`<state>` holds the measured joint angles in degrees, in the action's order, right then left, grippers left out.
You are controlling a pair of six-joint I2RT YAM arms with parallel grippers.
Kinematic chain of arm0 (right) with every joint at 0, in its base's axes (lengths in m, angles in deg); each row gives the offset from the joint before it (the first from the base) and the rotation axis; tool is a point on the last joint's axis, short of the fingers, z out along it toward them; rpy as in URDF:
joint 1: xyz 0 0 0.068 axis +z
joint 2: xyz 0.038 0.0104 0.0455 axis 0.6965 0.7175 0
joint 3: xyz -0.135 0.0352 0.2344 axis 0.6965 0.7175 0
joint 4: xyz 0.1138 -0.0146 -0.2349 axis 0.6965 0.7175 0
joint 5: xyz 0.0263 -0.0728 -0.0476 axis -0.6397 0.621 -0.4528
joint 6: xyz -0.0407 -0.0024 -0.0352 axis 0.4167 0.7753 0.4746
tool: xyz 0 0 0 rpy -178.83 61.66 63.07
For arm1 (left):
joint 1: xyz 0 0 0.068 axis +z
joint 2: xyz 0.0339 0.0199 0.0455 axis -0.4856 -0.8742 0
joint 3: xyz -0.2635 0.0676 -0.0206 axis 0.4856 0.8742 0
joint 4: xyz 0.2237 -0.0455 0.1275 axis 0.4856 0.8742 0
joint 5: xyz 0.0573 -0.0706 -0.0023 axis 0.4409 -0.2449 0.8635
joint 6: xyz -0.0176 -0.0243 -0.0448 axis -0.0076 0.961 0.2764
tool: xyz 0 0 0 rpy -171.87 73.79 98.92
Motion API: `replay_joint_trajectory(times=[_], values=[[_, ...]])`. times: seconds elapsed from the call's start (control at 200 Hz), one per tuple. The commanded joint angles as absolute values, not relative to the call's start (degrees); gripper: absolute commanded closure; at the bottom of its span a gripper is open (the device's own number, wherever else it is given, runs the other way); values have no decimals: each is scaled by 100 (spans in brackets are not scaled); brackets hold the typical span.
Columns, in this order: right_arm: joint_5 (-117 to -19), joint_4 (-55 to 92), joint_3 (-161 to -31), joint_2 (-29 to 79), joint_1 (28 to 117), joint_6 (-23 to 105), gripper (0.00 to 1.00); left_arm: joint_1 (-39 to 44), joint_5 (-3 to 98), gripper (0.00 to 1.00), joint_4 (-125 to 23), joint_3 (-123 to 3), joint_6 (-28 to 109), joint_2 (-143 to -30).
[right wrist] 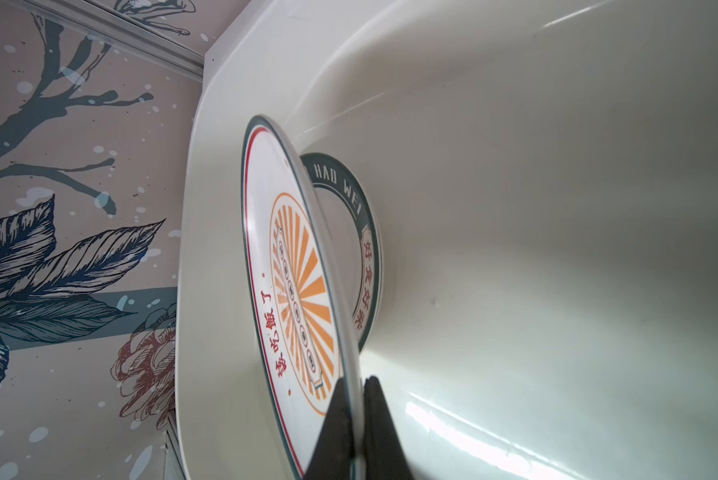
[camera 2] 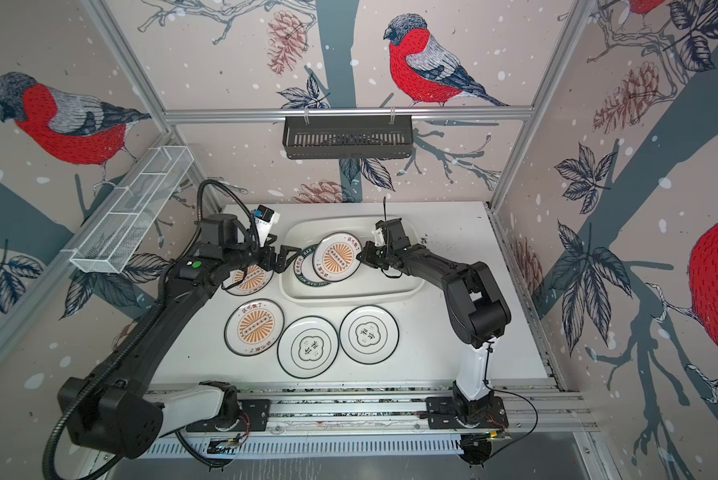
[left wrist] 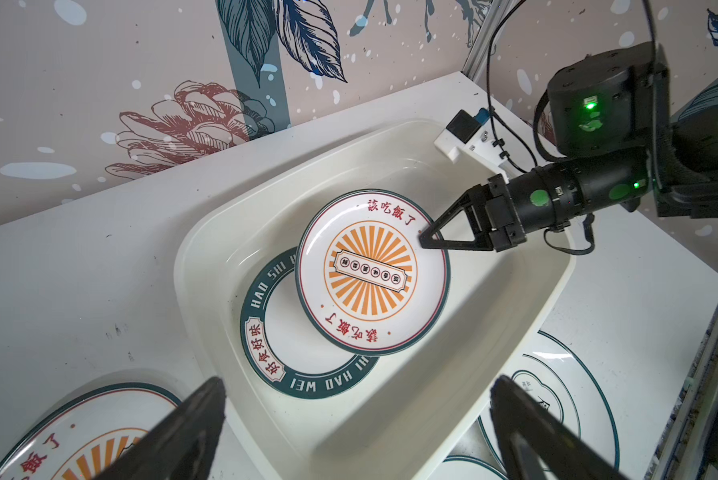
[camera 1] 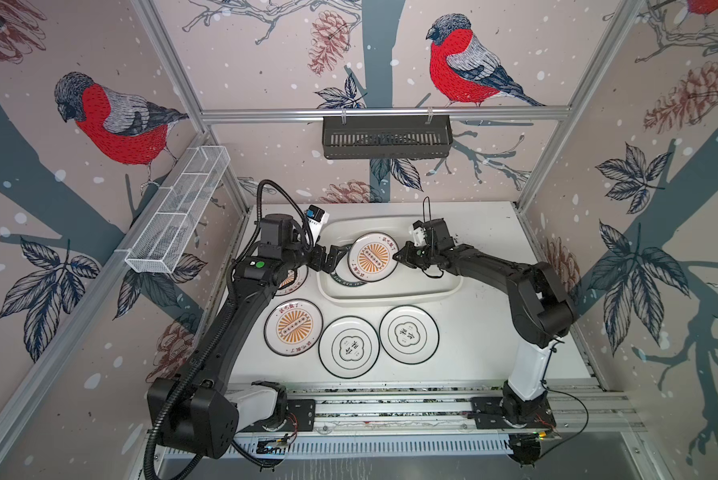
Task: Place the plates into the plastic bin on the countertop
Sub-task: 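Lower the sunburst plate flat onto the green-rimmed plates in the bin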
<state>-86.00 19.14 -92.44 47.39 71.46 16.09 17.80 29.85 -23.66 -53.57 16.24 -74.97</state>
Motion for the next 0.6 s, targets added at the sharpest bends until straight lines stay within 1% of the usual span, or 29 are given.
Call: replay_joint_trajectory(times=[0.0,0.26,0.59], values=[[-8772,1531,-9449,4958,7236,1444,94,1772,2915,2,-2414,-5354,1564,-7487],[-8866,1685,-9942,5479,7386,1464,93,1773,2899,2,-2424,-5326,1573,-7487],[-8948,1791,-10182,5789,7431,1482,91,1777,2830,2,-2444,-5323,1587,-7522]])
